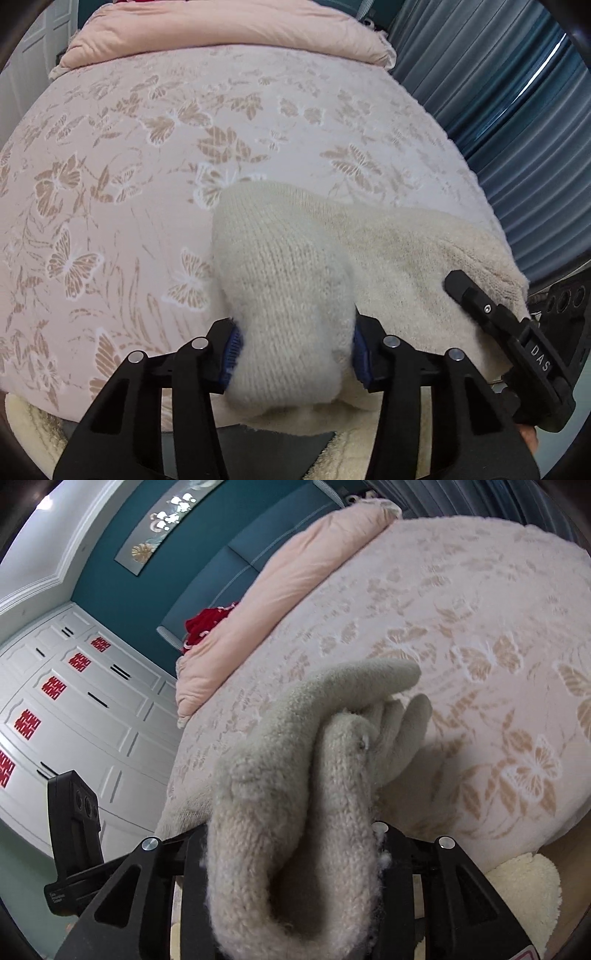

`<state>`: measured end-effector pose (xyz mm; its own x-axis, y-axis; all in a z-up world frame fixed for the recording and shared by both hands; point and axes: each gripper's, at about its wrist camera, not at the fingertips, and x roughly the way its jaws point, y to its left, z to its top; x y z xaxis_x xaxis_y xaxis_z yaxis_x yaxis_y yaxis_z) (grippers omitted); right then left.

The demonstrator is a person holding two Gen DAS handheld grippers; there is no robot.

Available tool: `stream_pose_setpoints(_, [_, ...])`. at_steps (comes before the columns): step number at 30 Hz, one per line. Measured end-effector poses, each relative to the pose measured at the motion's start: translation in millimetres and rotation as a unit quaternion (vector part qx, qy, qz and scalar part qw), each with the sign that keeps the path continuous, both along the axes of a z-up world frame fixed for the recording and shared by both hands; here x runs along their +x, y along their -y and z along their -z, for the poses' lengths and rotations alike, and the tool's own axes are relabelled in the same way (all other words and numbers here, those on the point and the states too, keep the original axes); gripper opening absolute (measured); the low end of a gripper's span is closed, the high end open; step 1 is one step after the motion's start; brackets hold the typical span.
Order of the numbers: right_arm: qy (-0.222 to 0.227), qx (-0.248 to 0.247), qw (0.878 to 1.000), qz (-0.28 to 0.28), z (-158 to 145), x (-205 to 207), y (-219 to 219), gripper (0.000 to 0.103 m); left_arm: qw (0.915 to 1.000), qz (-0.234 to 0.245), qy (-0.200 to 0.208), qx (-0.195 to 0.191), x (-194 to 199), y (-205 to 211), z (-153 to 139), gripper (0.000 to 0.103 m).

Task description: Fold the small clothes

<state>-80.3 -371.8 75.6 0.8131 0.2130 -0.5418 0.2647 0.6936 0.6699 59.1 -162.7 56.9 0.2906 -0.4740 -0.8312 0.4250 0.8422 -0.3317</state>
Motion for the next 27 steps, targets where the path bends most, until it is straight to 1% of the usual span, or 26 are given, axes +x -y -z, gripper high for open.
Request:
stream_pose_setpoints(3, [0.053,-0.022,0.998,-0.003,-43.7,-14.6,-9.7,0.036,0.9985,0.004,0.038,-0.04,-8.7,-14.9,-46.6,0.046])
stream_pose_setpoints(6, [0.105,-0.057,0.993,-0.01,-89.2,-24.8,-27.8,0.036,0.9936,0.009,0.089,-0.068,-23.5,-30.8,-91.2,0.046])
stream_pose_setpoints(8, [0.142,-0.075,0.987,-0.017,-118.7,-29.7,-40.2,0.036,0.9882,0.011,0.129,-0.082,-35.4,-44.4,-121.0,0.046])
stream_pose_setpoints(11, [0.201,-0.099,0.974,-0.036,-161.4,-33.4,-58.0,0.036,0.978,0.006,0.176,-0.112,-47.0,-70.7,-163.2,0.046])
stream_pose_setpoints(14, [0.256,-0.122,0.957,-0.06,-200.9,-29.1,-82.2,0.036,0.9654,-0.009,0.218,-0.143,-55.0,-102.9,-202.6,0.046])
stream_pose_setpoints(16, [0.289,-0.134,0.945,-0.076,-224.1,-23.3,-98.8,0.036,0.9553,-0.019,0.251,-0.154,-59.7,-123.9,-227.6,0.046])
stream_pose_setpoints(20, [0.347,-0.144,0.921,-0.107,-260.3,-7.3,-130.2,0.036,0.9338,-0.046,0.315,-0.164,-65.9,-166.3,-272.6,0.046])
stream_pose_setpoints(23, [0.385,-0.143,0.903,-0.125,-276.9,5.0,-153.3,0.036,0.9165,-0.062,0.361,-0.161,-69.3,-196.4,-297.6,0.046])
stream_pose_setpoints(25, [0.398,-0.138,0.897,-0.134,-278.2,13.0,-166.2,0.036,0.9056,-0.071,0.386,-0.161,-69.3,-216.7,-307.5,0.047])
stream_pose_setpoints(26, [0.396,-0.134,0.898,-0.139,-274.5,17.6,-172.6,0.036,0.9013,-0.074,0.397,-0.157,-66.9,-225.1,-308.9,0.047])
stream_pose_setpoints(27, [0.388,-0.132,0.901,-0.14,-267.7,25.0,-177.8,0.036,0.8985,-0.077,0.404,-0.152,-63.3,-232.5,-306.8,0.048])
